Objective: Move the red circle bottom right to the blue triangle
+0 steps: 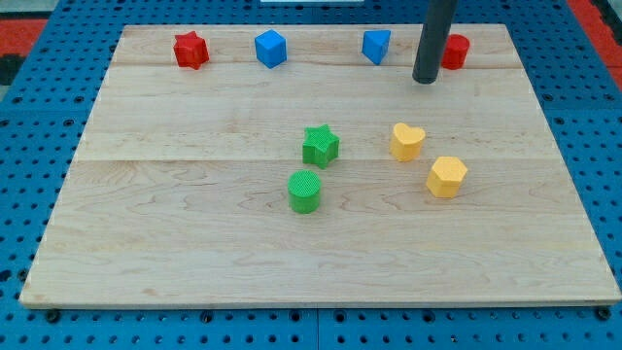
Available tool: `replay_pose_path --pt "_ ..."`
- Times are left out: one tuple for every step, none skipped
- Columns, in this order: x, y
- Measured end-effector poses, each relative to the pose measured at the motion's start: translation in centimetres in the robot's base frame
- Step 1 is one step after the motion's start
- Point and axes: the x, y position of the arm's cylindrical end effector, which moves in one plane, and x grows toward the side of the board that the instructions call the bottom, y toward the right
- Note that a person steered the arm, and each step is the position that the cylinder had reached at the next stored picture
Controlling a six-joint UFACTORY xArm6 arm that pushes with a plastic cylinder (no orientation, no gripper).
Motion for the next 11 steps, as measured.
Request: replay_pose_path --pt "0.0 0.3" --pt "0.3 0.3" --pt "4.0 2.9" --pt "5.9 3.8" --pt "6.0 3.8" --pt "6.0 3.8" --pt "5.5 4.9" --pt "4.4 7.0" --pt "1.8 10.0" --pt "-2.0 13.8" --pt "-6.0 15.5"
